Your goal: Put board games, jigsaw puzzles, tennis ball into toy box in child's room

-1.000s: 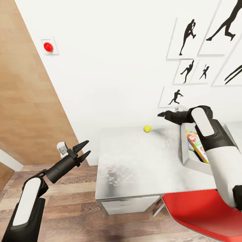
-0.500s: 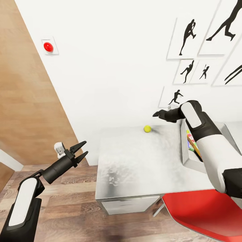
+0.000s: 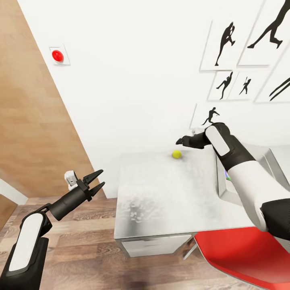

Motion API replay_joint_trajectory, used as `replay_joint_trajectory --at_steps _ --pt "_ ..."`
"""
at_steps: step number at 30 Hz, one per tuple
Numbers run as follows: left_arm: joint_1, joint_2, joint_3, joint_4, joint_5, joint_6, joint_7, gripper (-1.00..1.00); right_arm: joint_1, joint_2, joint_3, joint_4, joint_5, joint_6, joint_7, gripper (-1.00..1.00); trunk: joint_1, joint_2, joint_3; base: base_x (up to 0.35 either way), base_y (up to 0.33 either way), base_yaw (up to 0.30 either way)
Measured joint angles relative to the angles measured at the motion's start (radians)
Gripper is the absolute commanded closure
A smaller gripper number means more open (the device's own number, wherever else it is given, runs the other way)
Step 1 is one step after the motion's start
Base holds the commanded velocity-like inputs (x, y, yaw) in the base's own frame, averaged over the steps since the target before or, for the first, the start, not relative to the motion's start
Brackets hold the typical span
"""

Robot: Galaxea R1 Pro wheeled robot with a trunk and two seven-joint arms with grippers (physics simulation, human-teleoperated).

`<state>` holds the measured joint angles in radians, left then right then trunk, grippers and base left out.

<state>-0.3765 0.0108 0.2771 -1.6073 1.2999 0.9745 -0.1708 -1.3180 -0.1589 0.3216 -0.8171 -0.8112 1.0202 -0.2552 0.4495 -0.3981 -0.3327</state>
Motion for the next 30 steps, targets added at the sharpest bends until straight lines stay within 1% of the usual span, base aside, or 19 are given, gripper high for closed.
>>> replay_joint_trajectory --at_steps 1,2,4,5,7,13,15,16,18,19,21,26,30 --pt "0.000 0.000 0.000 0.000 0.000 0.000 0.000 -1.00 -0.001 0.002 0.013 0.002 0.000 -0.007 0.002 -1.00 0.000 0.000 -0.001 0.000 0.000 0.000" --pt "0.000 0.000 0.000 0.000 0.000 0.000 0.000 -1.00 -0.001 0.002 0.014 0.002 0.001 -0.007 0.002 -1.00 0.000 0.000 -0.002 0.000 0.000 0.000" --pt "0.000 0.001 0.000 0.000 0.000 0.001 0.001 -1.00 -0.004 0.008 0.033 0.007 0.002 -0.027 0.005 -1.00 0.000 0.000 -0.004 0.000 0.000 0.000" --pt "0.000 0.001 0.000 0.000 0.000 0.001 0.001 -1.00 -0.004 0.009 0.033 0.008 0.003 -0.027 0.005 -1.00 0.000 0.000 -0.005 0.000 0.000 0.000" --pt "0.000 0.001 0.000 0.000 0.000 0.001 0.001 -1.00 -0.007 0.015 0.045 0.016 0.003 -0.056 0.007 -1.00 0.000 0.000 -0.007 0.000 0.000 0.000" --pt "0.000 0.001 0.001 0.000 0.000 0.001 0.001 -1.00 -0.010 0.026 0.056 0.031 0.005 -0.100 0.009 -1.00 0.000 0.000 -0.015 0.000 0.000 0.000" --pt "-0.001 0.000 0.000 0.000 0.000 0.001 0.002 -1.00 -0.012 0.036 0.061 0.037 0.005 -0.120 0.009 -1.00 0.000 0.000 -0.018 0.000 0.000 0.000" --pt "-0.001 0.000 0.000 0.000 0.000 0.001 0.002 -1.00 -0.012 0.036 0.061 0.037 0.006 -0.120 0.009 -1.00 0.000 0.000 -0.020 0.000 0.000 0.000" --pt "-0.001 0.000 0.000 0.000 0.000 0.001 0.002 -1.00 -0.013 0.050 0.064 0.041 0.006 -0.134 0.009 -1.00 0.000 0.000 -0.023 0.000 0.000 0.000" --pt "-0.001 0.000 0.000 0.000 0.000 0.001 0.002 -1.00 -0.013 0.050 0.064 0.041 0.007 -0.134 0.009 -1.00 0.000 0.000 -0.024 0.000 0.000 0.000" --pt "-0.001 0.001 0.000 0.000 0.000 0.002 0.002 -1.00 -0.013 0.064 0.067 0.044 0.007 -0.144 0.010 -1.00 0.000 0.000 -0.028 0.000 0.000 0.000" --pt "-0.002 0.002 0.000 0.000 0.000 0.003 0.003 -1.00 -0.014 0.077 0.069 0.047 0.008 -0.158 0.010 -1.00 0.000 0.000 -0.036 0.000 0.000 0.000" --pt "-0.002 0.005 0.000 0.000 0.000 0.004 0.003 -1.00 -0.015 0.082 0.069 0.048 0.009 -0.169 0.010 -1.00 0.000 0.000 -0.042 0.000 0.000 0.000"
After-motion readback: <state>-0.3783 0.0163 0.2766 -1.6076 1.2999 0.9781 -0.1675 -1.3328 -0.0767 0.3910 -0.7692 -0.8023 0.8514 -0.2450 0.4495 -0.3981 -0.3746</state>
